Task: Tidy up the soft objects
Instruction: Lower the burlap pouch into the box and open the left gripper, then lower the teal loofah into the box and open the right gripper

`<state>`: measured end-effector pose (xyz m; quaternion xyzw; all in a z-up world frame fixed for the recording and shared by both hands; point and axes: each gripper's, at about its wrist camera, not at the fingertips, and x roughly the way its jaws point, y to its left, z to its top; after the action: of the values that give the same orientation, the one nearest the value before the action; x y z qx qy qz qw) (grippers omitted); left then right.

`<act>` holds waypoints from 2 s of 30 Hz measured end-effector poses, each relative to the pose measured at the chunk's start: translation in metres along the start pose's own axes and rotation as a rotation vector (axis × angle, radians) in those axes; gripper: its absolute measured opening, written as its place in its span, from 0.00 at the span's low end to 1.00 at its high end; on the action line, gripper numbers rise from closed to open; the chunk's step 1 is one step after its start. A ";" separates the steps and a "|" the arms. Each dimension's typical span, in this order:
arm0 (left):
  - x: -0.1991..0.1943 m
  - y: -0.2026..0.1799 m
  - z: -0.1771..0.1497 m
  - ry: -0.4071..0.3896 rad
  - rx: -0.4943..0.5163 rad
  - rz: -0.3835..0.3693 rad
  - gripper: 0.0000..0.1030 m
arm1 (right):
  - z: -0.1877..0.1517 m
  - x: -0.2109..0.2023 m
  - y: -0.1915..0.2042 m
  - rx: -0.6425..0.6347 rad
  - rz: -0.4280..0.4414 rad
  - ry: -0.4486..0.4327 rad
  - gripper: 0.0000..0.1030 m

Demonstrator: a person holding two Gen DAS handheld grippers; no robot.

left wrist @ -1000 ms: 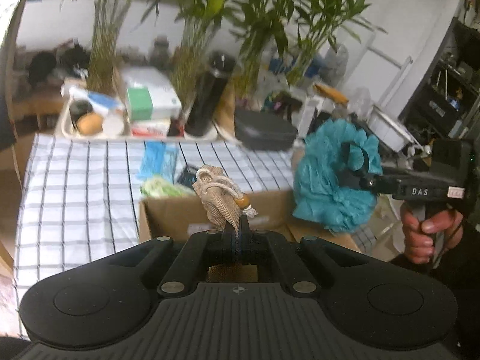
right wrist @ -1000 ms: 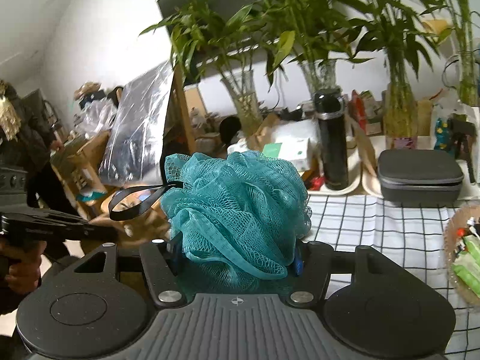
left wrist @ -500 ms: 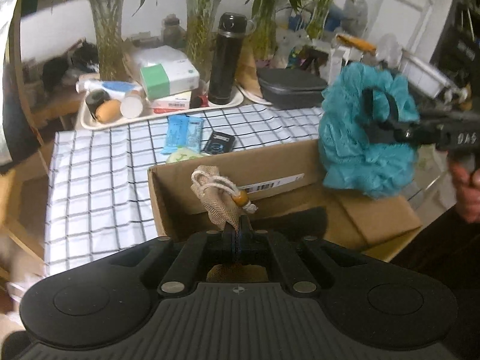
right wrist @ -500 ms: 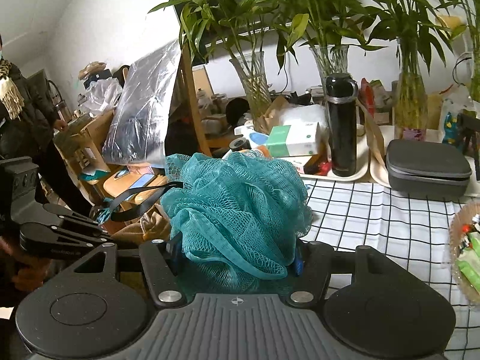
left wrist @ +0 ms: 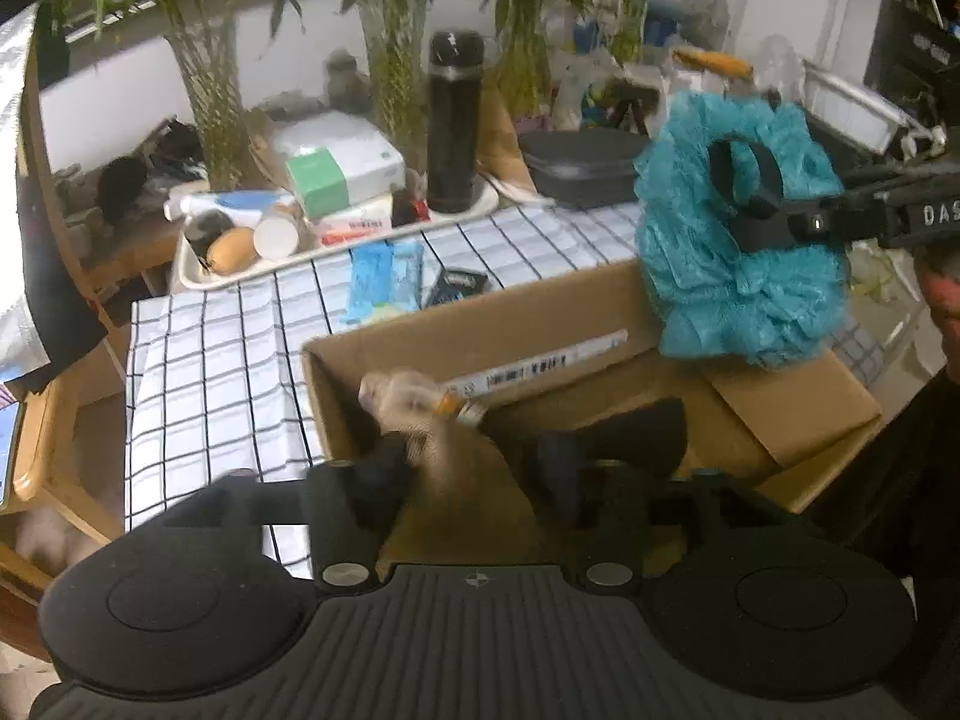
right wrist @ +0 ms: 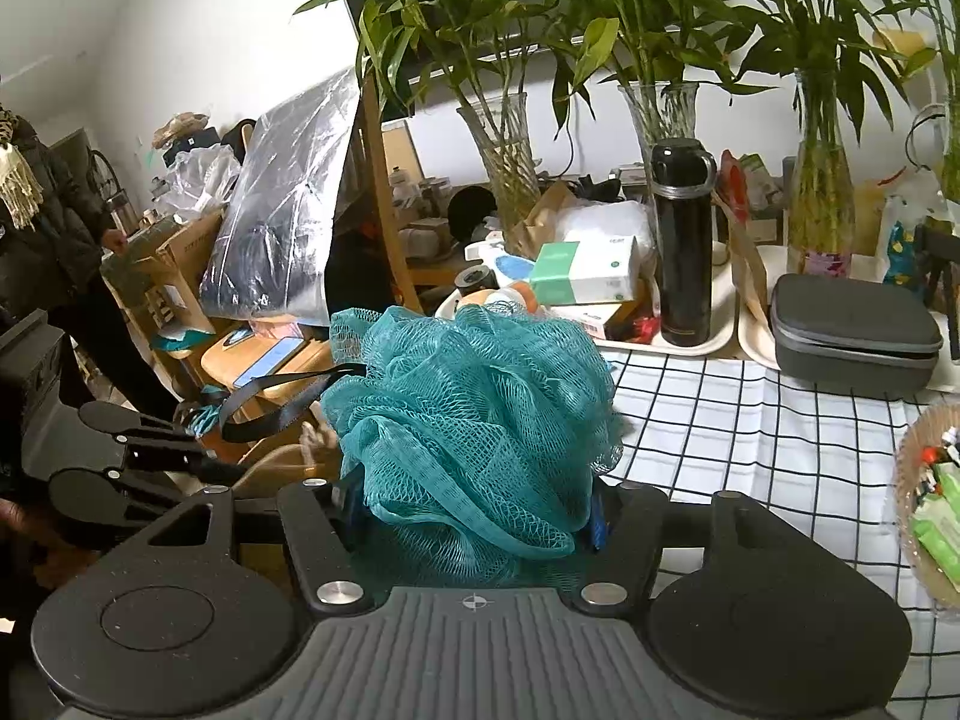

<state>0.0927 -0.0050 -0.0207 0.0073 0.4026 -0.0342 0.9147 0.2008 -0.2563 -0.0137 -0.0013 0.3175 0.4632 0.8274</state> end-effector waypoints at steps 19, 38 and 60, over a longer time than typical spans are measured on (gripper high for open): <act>-0.019 0.062 -0.011 -0.156 -0.215 0.003 0.59 | -0.002 0.006 0.004 -0.031 0.038 0.057 0.64; -0.017 0.077 -0.032 -0.273 -0.266 0.012 0.59 | -0.021 0.056 0.048 -0.254 0.026 0.306 0.89; -0.019 0.083 -0.029 -0.284 -0.314 0.016 0.60 | -0.004 0.035 0.035 -0.204 -0.093 0.092 1.00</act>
<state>0.0645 0.0802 -0.0278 -0.1373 0.2699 0.0355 0.9524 0.1849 -0.2108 -0.0246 -0.1217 0.3060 0.4535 0.8282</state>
